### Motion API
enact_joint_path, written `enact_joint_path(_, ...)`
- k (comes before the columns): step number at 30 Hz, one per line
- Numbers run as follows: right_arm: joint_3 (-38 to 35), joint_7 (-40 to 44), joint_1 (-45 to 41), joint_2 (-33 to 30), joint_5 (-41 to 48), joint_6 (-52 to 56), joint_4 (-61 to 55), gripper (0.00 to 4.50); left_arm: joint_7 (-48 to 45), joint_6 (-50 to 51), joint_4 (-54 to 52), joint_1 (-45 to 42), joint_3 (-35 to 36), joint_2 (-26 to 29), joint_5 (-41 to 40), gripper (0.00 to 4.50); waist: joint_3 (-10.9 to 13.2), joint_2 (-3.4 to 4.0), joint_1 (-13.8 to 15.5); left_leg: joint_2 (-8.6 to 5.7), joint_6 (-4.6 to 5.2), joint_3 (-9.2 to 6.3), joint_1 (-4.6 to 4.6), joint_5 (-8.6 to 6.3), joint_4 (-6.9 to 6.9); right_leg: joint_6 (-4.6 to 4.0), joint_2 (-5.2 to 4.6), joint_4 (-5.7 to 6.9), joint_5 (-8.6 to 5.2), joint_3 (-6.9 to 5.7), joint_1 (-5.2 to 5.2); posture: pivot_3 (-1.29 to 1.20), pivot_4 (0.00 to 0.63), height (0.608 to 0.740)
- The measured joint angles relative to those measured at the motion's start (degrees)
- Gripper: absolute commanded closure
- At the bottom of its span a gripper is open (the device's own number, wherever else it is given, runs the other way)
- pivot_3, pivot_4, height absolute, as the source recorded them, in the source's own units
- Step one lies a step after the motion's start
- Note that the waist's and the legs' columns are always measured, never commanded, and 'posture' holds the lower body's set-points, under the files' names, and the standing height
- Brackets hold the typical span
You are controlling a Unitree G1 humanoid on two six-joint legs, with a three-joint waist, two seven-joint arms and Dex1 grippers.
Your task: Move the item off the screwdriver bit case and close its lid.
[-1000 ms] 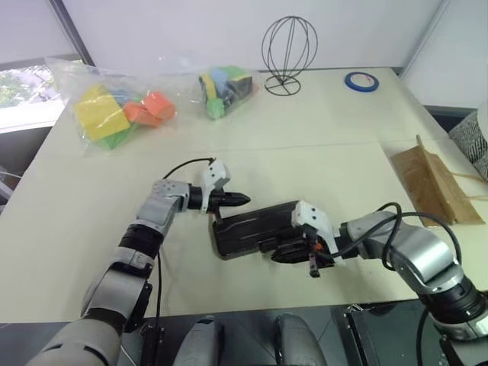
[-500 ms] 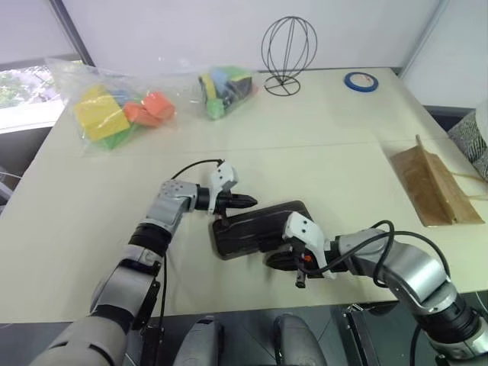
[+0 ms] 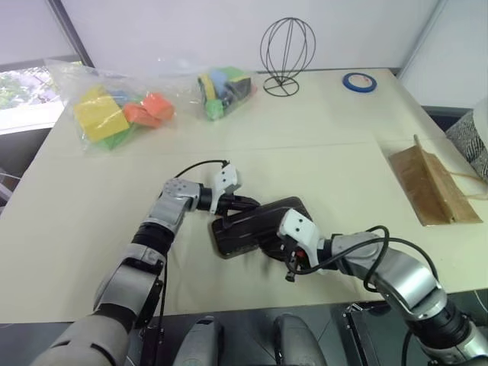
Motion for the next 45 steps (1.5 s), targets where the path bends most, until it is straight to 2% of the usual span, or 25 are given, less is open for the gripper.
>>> enact_joint_path(4,0.44,-0.4,0.05,0.26,-0.45,-0.13,-0.02,4.44,0.04,-1.12,-0.48,0.47,0.0,-0.04,1.32,4.5,-0.06,0.01,-0.1,0.01,0.04,-0.01,0.14,-0.02,-0.01,0.0,0.02,-0.01,0.0,0.0,0.14,0.0,0.15,0.74)
enact_joint_path(9,1.77,-0.55,0.03,0.66,-1.82,-1.0,0.22,4.44,0.15,-2.96,-2.16,2.44,-0.02,-0.13,2.47,4.5,-0.08,0.02,-0.12,0.04,0.53,-0.01,0.88,-0.3,-0.18,0.01,0.05,-0.14,-0.01,0.0,0.81,0.0,0.15,0.74)
enact_joint_path(20,1.84,0.84,-1.2,-0.41,-0.87,0.01,0.45,4.44,0.25,-1.79,-3.57,2.7,0.28,-0.14,2.9,4.5,-0.12,0.01,-0.08,0.06,0.56,-0.03,0.89,-0.32,-0.18,0.01,0.07,-0.16,-0.01,0.01,0.82,0.0,0.15,0.74)
enact_joint_path(24,-1.83,4.58,-1.74,-5.02,2.22,1.17,-2.66,4.44,-0.37,2.07,-5.92,4.28,0.8,0.83,0.6,4.5,-0.11,0.0,0.07,0.06,0.65,-0.06,0.84,-0.37,-0.17,0.01,0.06,-0.19,-0.01,0.01,0.79,0.0,0.15,0.74)
enact_joint_path(29,-7.19,6.58,-1.83,-8.19,6.32,3.82,-5.13,4.44,-1.55,7.5,-10.06,5.95,1.59,4.55,-1.97,4.5,-0.08,-0.01,-0.03,0.09,0.66,-0.08,0.81,-0.38,-0.18,0.01,0.08,-0.18,-0.01,0.01,0.73,0.0,0.15,0.74)
enact_joint_path(36,-18.42,12.27,-1.77,-17.34,13.42,4.81,-9.28,4.44,0.56,16.94,-24.54,8.53,10.03,15.06,-8.54,4.5,0.01,-0.05,0.09,0.12,0.67,-0.14,0.8,-0.38,-0.18,0.01,0.06,-0.21,-0.01,0.04,0.72,0.0,0.15,0.74)
enact_joint_path(40,-26.25,16.2,-2.77,-22.81,15.7,3.14,-8.53,4.44,2.91,25.96,-39.5,15.18,15.25,20.81,-14.7,4.5,0.04,-0.02,0.13,0.15,0.69,-0.12,0.79,-0.4,-0.23,0.01,0.06,-0.25,-0.02,0.06,0.71,0.0,0.15,0.74)
enact_joint_path(45,-31.49,19.88,-1.97,-27.3,15.63,-1.23,-5.07,4.44,7.56,35.49,-55.78,26.32,20.97,24.31,-22.05,4.5,0.07,-0.06,0.19,0.16,0.69,-0.06,0.79,-0.4,-0.23,0.01,0.02,-0.3,-0.02,0.12,0.73,0.0,0.15,0.74)
